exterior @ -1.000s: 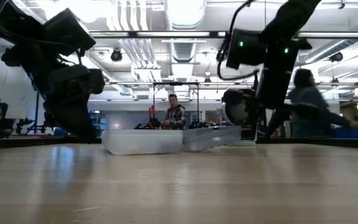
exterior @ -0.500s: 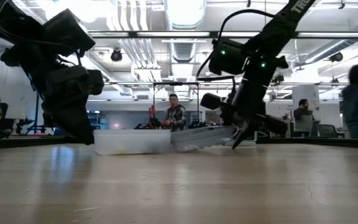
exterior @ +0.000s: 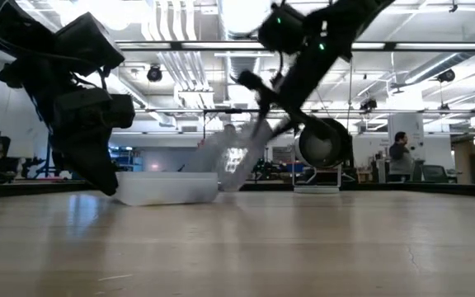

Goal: Pick & place school supplies into a supply box
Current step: Close the black supply box

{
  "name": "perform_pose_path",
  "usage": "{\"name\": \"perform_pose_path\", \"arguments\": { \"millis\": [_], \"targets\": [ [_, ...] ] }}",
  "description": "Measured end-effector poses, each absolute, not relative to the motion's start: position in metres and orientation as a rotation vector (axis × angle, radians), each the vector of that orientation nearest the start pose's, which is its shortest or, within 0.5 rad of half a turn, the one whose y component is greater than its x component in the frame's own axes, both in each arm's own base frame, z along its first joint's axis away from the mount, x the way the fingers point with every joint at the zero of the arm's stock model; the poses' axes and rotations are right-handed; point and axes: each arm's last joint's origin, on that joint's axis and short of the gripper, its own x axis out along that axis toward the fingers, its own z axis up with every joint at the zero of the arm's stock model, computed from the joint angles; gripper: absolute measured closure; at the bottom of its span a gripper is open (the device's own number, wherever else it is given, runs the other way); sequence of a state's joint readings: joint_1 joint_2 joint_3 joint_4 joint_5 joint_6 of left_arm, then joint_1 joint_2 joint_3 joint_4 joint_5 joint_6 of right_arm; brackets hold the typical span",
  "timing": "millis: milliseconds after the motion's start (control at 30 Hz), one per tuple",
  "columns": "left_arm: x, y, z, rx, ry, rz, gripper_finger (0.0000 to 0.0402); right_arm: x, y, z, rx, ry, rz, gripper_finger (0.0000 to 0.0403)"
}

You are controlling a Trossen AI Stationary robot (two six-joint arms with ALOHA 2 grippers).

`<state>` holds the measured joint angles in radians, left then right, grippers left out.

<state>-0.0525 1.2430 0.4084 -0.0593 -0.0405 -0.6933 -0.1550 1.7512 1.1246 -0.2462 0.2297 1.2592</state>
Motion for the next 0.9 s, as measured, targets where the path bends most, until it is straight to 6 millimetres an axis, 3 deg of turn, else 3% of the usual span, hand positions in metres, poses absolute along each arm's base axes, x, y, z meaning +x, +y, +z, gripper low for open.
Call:
{"name": "perform_pose_path", "arguments": {
  "millis": [300, 667, 767, 900],
  "targets": [
    [0.206, -0.008, 0.138, -0.583, 0.819, 0.34, 0.0305, 0.383, -0.046, 0.224, 1.109, 0.509, -0.696, 0.0317],
    [0.203, -0.008, 0.137, -0.579, 0.858, 0.341, 0.0305, 0.423, -0.015, 0.186, 1.126, 0.605, -0.697, 0.0319],
    [0.194, -0.012, 0.136, -0.566, 0.928, 0.343, 0.0305, 0.43, -0.012, 0.19, 1.123, 0.596, -0.682, 0.0319],
    [0.185, -0.018, 0.142, -0.577, 0.948, 0.352, 0.0305, 0.438, -0.012, 0.21, 1.095, 0.552, -0.626, 0.0319]
  ]
}}
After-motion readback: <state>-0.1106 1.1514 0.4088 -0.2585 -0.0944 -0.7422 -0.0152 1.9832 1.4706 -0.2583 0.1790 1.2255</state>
